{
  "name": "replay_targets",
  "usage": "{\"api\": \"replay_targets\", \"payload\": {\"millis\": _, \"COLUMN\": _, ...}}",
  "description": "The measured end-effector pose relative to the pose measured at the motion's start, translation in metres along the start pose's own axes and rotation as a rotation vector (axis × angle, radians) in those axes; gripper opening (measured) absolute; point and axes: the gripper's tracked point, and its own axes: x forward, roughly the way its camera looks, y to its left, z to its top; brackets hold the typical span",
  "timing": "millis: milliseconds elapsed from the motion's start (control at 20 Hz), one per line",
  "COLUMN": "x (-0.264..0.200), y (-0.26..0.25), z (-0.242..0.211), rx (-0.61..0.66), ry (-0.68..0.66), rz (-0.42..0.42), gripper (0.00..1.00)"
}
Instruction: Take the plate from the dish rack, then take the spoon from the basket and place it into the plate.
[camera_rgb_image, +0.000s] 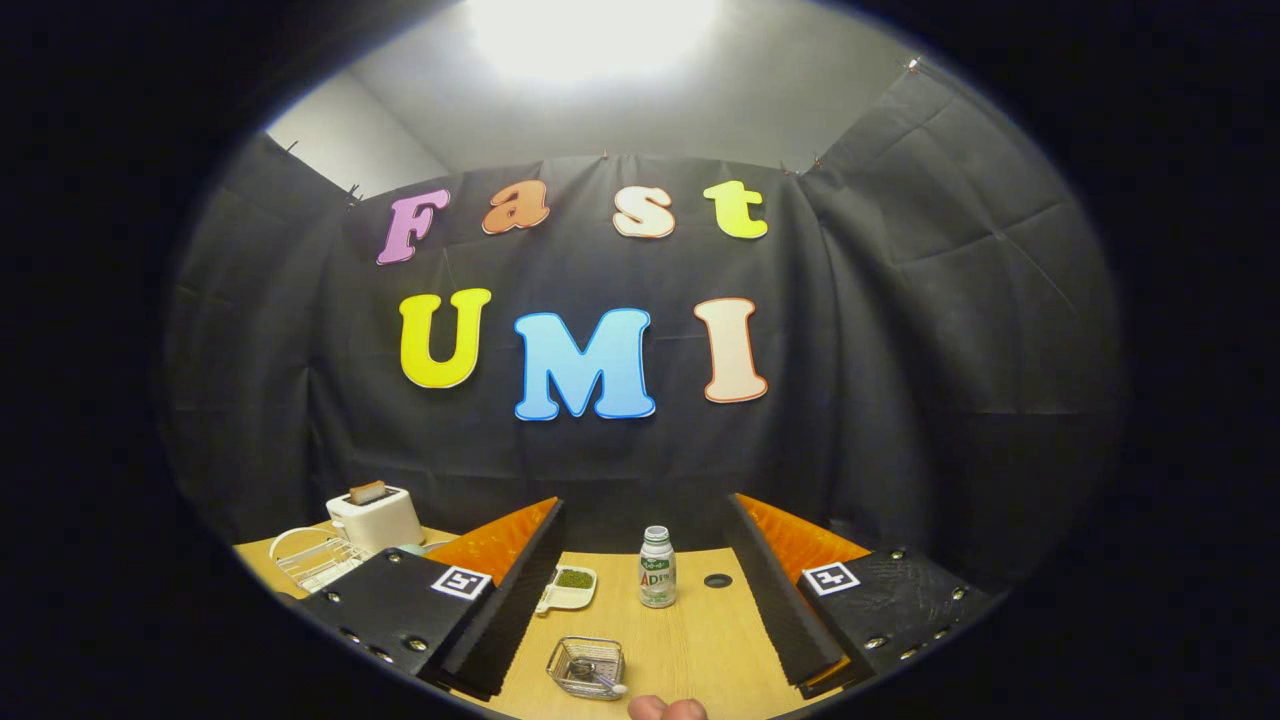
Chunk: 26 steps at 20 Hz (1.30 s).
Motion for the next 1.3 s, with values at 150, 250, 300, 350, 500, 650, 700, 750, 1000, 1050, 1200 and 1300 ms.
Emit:
{"api": "replay_targets", "payload": {"millis": 150, "x": 0.000, "y": 0.016, "z": 0.010, "rx": 0.001, "ry": -0.012, "rz": -0.044, "gripper": 0.97}}
{"api": "replay_targets", "payload": {"millis": 250, "x": 0.002, "y": 0.032, "z": 0.014, "rx": 0.004, "ry": -0.006, "rz": -0.046, "gripper": 0.98}}
{"api": "replay_targets", "payload": {"millis": 300, "x": 0.004, "y": 0.041, "z": 0.017, "rx": 0.005, "ry": -0.004, "rz": -0.036, "gripper": 0.97}}
{"api": "replay_targets", "payload": {"millis": 350, "x": 0.006, "y": 0.046, "z": 0.019, "rx": 0.005, "ry": -0.004, "rz": -0.028, "gripper": 0.97}}
{"api": "replay_targets", "payload": {"millis": 500, "x": 0.014, "y": 0.066, "z": 0.018, "rx": 0.024, "ry": 0.027, "rz": -0.002, "gripper": 0.97}}
{"api": "replay_targets", "payload": {"millis": 650, "x": 0.026, "y": 0.084, "z": 0.010, "rx": 0.059, "ry": 0.096, "rz": 0.026, "gripper": 0.97}}
{"api": "replay_targets", "payload": {"millis": 700, "x": 0.031, "y": 0.088, "z": 0.006, "rx": 0.067, "ry": 0.135, "rz": 0.031, "gripper": 0.97}}
{"api": "replay_targets", "payload": {"millis": 750, "x": 0.035, "y": 0.096, "z": -0.001, "rx": 0.077, "ry": 0.175, "rz": 0.041, "gripper": 0.97}}
{"api": "replay_targets", "payload": {"millis": 1000, "x": 0.050, "y": 0.136, "z": -0.024, "rx": 0.085, "ry": 0.335, "rz": 0.115, "gripper": 0.97}}
{"api": "replay_targets", "payload": {"millis": 1050, "x": 0.051, "y": 0.149, "z": -0.030, "rx": 0.089, "ry": 0.377, "rz": 0.144, "gripper": 0.98}}
{"api": "replay_targets", "payload": {"millis": 1200, "x": 0.049, "y": 0.177, "z": -0.044, "rx": 0.101, "ry": 0.486, "rz": 0.200, "gripper": 0.98}}
{"api": "replay_targets", "payload": {"millis": 1300, "x": 0.048, "y": 0.192, "z": -0.053, "rx": 0.115, "ry": 0.553, "rz": 0.212, "gripper": 0.98}}
